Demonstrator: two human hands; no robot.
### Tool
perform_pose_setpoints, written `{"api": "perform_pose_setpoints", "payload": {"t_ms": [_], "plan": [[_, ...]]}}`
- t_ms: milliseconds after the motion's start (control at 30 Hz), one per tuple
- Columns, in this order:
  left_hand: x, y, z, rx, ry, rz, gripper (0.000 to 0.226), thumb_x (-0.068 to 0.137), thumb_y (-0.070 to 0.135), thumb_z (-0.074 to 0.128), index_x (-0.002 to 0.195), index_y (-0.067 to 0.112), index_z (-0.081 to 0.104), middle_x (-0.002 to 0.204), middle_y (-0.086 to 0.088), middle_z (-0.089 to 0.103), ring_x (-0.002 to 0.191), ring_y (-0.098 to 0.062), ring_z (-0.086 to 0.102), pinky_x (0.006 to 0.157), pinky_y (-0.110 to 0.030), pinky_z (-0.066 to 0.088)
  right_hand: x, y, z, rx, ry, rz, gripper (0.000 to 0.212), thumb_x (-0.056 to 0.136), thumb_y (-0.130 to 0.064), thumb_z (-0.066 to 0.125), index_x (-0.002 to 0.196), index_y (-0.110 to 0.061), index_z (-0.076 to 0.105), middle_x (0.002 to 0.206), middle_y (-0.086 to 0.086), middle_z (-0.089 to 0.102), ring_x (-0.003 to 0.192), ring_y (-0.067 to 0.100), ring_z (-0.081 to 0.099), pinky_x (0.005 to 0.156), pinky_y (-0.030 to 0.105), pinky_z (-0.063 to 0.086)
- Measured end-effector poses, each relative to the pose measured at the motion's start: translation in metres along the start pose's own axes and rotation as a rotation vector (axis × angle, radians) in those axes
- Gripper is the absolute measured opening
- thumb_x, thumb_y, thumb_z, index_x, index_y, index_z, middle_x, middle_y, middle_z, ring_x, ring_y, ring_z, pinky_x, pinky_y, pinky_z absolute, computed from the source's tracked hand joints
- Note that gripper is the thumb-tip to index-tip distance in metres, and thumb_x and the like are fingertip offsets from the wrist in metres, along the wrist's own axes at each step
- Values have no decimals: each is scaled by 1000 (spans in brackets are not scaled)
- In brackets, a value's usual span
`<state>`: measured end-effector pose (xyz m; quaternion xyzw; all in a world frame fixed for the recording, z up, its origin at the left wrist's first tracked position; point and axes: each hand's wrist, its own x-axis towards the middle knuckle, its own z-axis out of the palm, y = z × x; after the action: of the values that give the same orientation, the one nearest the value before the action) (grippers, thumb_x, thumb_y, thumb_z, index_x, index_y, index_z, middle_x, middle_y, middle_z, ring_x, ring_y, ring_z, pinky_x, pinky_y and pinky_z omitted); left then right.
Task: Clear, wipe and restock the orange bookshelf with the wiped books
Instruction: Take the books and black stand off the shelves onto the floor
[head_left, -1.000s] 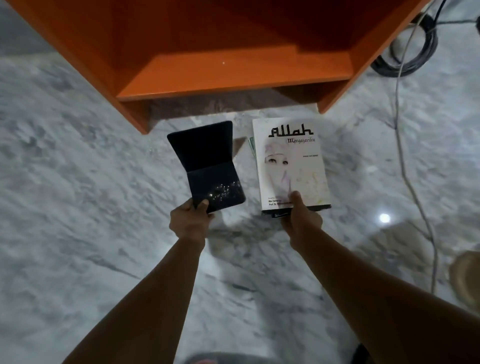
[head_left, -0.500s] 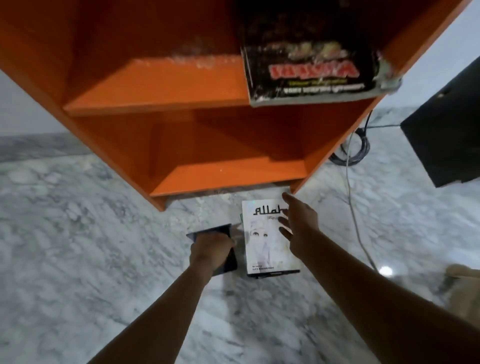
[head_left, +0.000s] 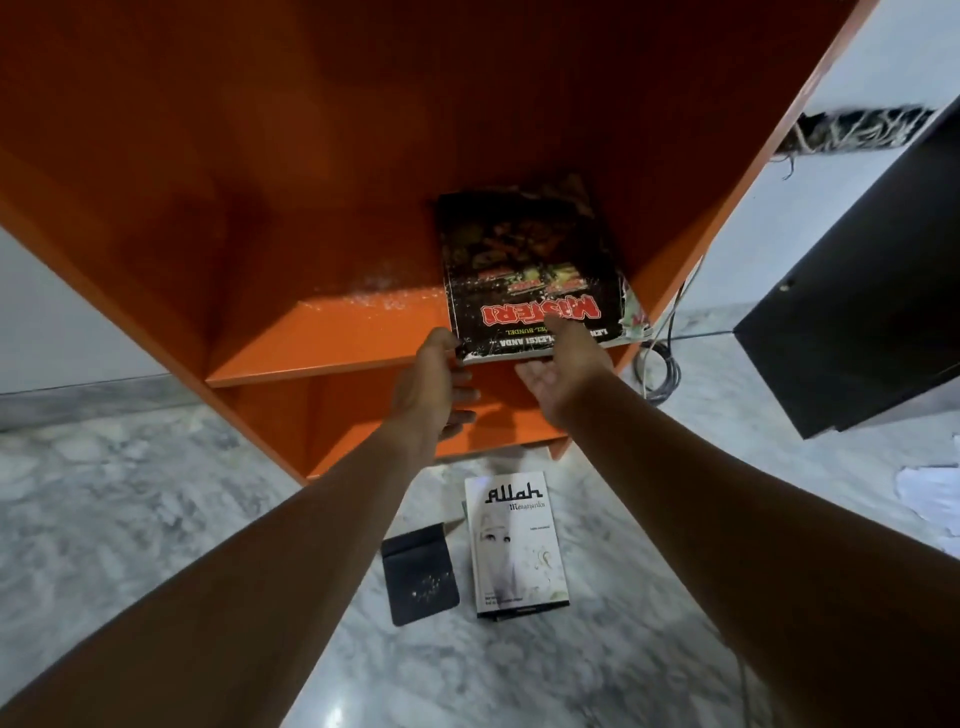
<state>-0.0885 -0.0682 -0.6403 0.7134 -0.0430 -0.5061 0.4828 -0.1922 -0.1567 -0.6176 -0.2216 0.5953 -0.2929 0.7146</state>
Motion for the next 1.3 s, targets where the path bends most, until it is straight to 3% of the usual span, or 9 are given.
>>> {"api": "perform_pose_setpoints", "payload": {"t_ms": [133,300,600,767,867,967,1100,1200,1300], "plan": [[-5,17,0,54,-26,12,57,89,62,50,105,10,70,103,-7,76,88,-29,72,73,-34,48,4,-4,5,14,-33,-44,43,103,-9,51,146,-4,45,147,18,52,131,31,58,82,30,57],[-13,34,-7,15,-102,6,51,95,58,52,114,13,66,108,-9,75,92,-27,72,72,-32,52,-21,-13,3,41,103,-17,26,95,-10,69,119,-5,61,119,18,66,99,24,69,93,34,61],[-86,94,-17,-265,-250,-93,10,98,4,54,106,0,57,85,-12,66,70,-25,66,58,-30,59,-132,-39,-8,-148,-13,41,64,94,-22,71,146,-1,40,131,25,63,103,33,71,72,34,62],[-141,130,-21,-361,-210,-37,19,98,-1,52,116,-5,56,103,-19,68,75,-29,72,63,-36,62,-186,-97,5,-202,303,-78,99,77,-59,78,151,-15,27,143,21,46,119,41,56,83,44,54],[-176,156,-33,-415,-155,6,15,97,-2,53,110,-3,61,96,-20,74,68,-30,74,53,-34,62,-229,-140,21,29,124,-141,102,74,-78,62,154,-23,30,151,10,48,132,41,51,108,46,41],[-192,176,-48,-423,-54,41,21,95,-1,58,115,-3,61,111,-23,73,79,-35,73,54,-35,62,-258,-177,39,103,1,-165,88,93,-70,52,160,-19,26,141,-1,43,144,32,38,92,35,32],[-208,189,-63,-380,-13,82,18,93,-4,58,111,-3,61,109,-25,72,82,-37,73,57,-39,64,-256,-204,63,230,-157,-31,83,79,-59,79,143,-14,50,133,7,61,122,32,62,100,37,52],[-208,182,-72,-309,-8,95,18,92,-1,63,110,-1,63,104,-21,73,78,-33,74,59,-37,62,-240,-204,66,170,-115,-42,50,85,-39,80,120,-8,62,99,9,71,81,24,72,56,29,58],[-209,166,-78,-229,-12,92,29,91,5,68,119,1,61,109,-17,72,90,-31,71,79,-41,60,-230,-193,61,157,-96,-94,56,79,-34,84,123,-11,59,103,11,71,85,23,71,63,28,52]]}}
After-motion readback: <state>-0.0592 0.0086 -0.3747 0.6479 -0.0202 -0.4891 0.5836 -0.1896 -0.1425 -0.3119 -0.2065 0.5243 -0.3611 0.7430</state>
